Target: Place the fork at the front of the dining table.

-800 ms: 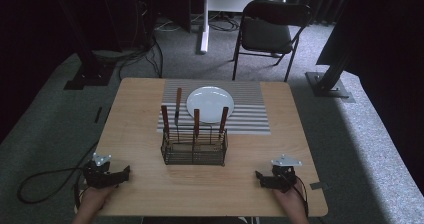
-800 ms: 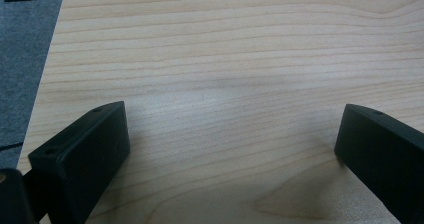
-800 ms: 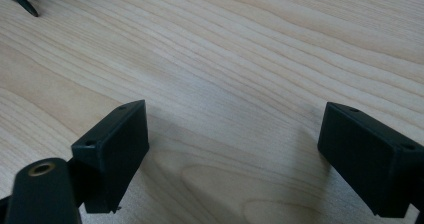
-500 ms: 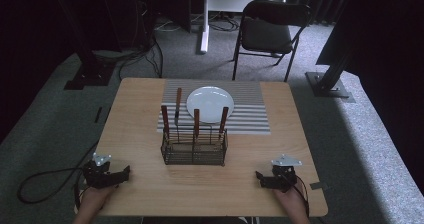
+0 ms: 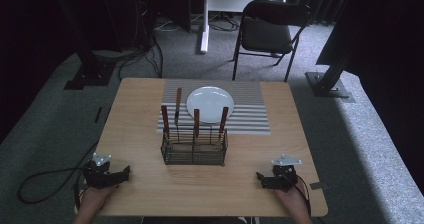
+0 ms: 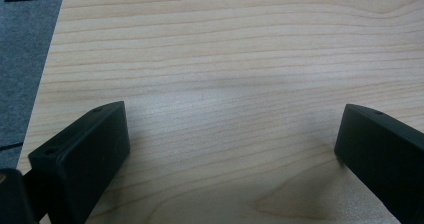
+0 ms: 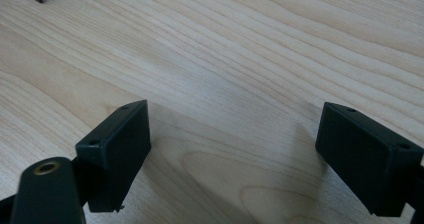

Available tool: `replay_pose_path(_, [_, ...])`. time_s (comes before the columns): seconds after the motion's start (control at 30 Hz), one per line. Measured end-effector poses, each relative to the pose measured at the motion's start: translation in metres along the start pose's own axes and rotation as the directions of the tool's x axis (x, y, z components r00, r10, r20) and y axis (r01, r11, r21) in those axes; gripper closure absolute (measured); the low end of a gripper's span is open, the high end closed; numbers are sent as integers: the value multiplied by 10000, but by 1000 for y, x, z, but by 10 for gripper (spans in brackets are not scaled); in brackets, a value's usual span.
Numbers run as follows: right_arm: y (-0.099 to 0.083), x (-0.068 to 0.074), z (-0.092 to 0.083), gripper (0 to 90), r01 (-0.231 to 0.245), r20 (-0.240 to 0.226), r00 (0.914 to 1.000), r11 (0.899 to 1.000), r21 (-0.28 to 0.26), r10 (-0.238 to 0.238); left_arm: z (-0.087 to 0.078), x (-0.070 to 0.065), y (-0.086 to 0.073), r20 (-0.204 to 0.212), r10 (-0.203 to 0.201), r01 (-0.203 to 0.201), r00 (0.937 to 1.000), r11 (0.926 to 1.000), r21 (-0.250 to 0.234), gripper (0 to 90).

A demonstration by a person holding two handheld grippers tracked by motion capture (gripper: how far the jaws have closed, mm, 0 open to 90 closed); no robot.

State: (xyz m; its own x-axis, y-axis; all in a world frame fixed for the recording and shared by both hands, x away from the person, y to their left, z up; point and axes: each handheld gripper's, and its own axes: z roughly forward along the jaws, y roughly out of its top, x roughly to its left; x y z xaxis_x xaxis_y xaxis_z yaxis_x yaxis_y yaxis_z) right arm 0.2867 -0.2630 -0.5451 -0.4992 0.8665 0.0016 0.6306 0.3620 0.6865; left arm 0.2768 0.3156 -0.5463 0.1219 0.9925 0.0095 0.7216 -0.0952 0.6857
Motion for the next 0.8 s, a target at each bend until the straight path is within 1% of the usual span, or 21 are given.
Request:
replay_pose_path(0.27, [1, 2, -1, 155, 29, -13, 10000, 10000, 91, -29, 0, -1, 0, -39, -43, 43, 10000, 10000, 5, 9])
replay_pose_path(0.33, [1, 3, -2, 154, 33, 66, 10000, 10000, 71, -34, 0, -1, 0, -41, -42, 42, 10000, 10000, 8, 9])
replay_pose_path(0.43, [2, 5, -3, 154, -51, -20, 10000, 10000, -19, 51, 0, -1, 0, -40, -48, 48, 10000, 10000, 2, 9])
replay_pose_path(0.47, [2, 6, -3, 154, -93, -87, 9999, 10000, 32, 93, 0, -1, 0, -41, -48, 48, 10000, 10000, 4, 9])
replay_pose_path(0.5, [2, 7, -3, 154, -43, -60, 10000, 10000, 30, 43, 0, -1, 0, -40, -48, 48, 10000, 10000, 3, 9])
replay_pose_path(0.6, [4, 9, -3, 154, 30, -241, 9997, 9999, 118, -27, 0, -1, 0, -41, -46, 46, 10000, 10000, 7, 9])
replay_pose_path(0.7, [6, 10, -5, 154, -27, -296, 9996, 10000, 17, 28, 0, -1, 0, -39, -49, 49, 10000, 10000, 2, 9])
replay_pose_path(0.8, [11, 12, -10, 155, 2, -239, 9997, 9998, -189, -7, 0, -1, 0, -41, -51, 51, 10000, 10000, -2, 9])
